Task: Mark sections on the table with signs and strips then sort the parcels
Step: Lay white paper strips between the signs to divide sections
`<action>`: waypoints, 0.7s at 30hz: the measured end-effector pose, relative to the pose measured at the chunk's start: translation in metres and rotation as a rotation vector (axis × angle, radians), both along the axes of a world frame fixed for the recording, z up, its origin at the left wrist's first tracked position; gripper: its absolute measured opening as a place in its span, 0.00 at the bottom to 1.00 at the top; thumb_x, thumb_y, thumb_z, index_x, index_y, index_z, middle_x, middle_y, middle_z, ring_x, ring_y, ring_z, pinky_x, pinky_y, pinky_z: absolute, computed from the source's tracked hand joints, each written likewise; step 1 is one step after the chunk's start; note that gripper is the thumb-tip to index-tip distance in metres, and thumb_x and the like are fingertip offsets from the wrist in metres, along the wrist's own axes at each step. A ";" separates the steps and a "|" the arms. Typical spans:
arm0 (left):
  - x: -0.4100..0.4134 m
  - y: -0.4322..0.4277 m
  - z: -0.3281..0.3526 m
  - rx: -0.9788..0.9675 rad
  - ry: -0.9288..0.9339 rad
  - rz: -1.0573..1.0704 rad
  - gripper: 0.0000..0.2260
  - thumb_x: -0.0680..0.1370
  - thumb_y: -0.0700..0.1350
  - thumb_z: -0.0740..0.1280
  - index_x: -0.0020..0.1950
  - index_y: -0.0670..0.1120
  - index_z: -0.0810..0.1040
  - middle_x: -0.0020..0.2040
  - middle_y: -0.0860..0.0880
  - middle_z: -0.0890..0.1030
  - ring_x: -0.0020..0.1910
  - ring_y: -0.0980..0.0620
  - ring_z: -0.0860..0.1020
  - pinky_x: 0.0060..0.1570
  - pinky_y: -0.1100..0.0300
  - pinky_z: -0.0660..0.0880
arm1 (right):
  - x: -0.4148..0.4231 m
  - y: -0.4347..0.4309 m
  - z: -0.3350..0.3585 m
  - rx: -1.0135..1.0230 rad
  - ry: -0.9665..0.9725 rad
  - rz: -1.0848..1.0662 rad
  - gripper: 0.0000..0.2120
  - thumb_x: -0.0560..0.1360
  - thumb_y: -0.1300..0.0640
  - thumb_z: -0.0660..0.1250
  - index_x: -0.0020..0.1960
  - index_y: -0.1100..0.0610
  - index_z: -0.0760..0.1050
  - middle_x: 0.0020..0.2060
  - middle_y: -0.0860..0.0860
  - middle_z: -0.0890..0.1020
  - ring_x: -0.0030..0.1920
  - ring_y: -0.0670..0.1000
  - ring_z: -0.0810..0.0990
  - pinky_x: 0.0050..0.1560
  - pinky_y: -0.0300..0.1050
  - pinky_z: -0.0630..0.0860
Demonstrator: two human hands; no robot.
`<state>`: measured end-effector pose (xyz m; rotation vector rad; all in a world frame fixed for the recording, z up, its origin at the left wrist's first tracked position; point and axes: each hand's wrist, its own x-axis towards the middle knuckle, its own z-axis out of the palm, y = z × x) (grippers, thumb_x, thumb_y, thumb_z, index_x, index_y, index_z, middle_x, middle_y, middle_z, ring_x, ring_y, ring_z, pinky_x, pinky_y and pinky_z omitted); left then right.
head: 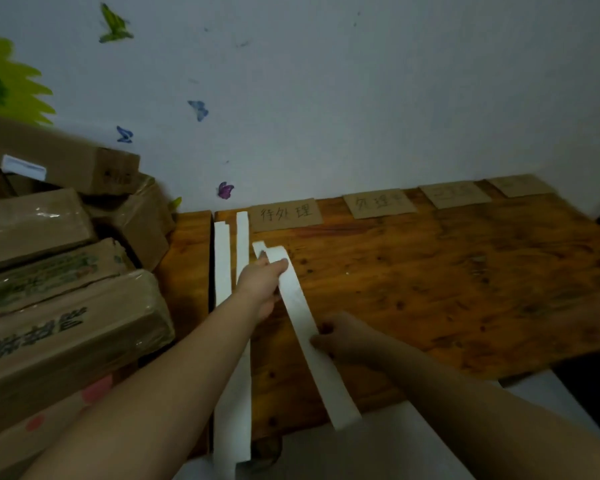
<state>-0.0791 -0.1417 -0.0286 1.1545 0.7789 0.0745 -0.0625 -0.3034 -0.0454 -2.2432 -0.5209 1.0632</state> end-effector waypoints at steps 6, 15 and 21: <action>0.064 -0.066 0.011 0.045 0.005 -0.117 0.12 0.80 0.42 0.63 0.63 0.43 0.72 0.51 0.45 0.80 0.49 0.46 0.79 0.46 0.53 0.78 | 0.059 -0.046 0.011 0.111 -0.111 -0.148 0.08 0.80 0.53 0.61 0.43 0.52 0.71 0.38 0.49 0.74 0.38 0.45 0.74 0.39 0.37 0.72; 0.211 -0.112 0.021 0.117 -0.008 0.039 0.14 0.80 0.38 0.62 0.65 0.42 0.70 0.46 0.45 0.77 0.44 0.47 0.76 0.41 0.52 0.75 | 0.180 -0.141 -0.032 0.028 -0.092 -0.072 0.05 0.80 0.52 0.62 0.49 0.52 0.73 0.42 0.47 0.76 0.41 0.45 0.75 0.41 0.35 0.74; 0.274 -0.101 0.004 0.329 0.057 0.009 0.18 0.80 0.37 0.62 0.69 0.41 0.68 0.58 0.43 0.76 0.50 0.46 0.76 0.51 0.50 0.77 | 0.212 -0.155 -0.064 -0.027 -0.025 -0.008 0.11 0.80 0.55 0.61 0.40 0.48 0.67 0.37 0.44 0.70 0.36 0.42 0.69 0.40 0.32 0.71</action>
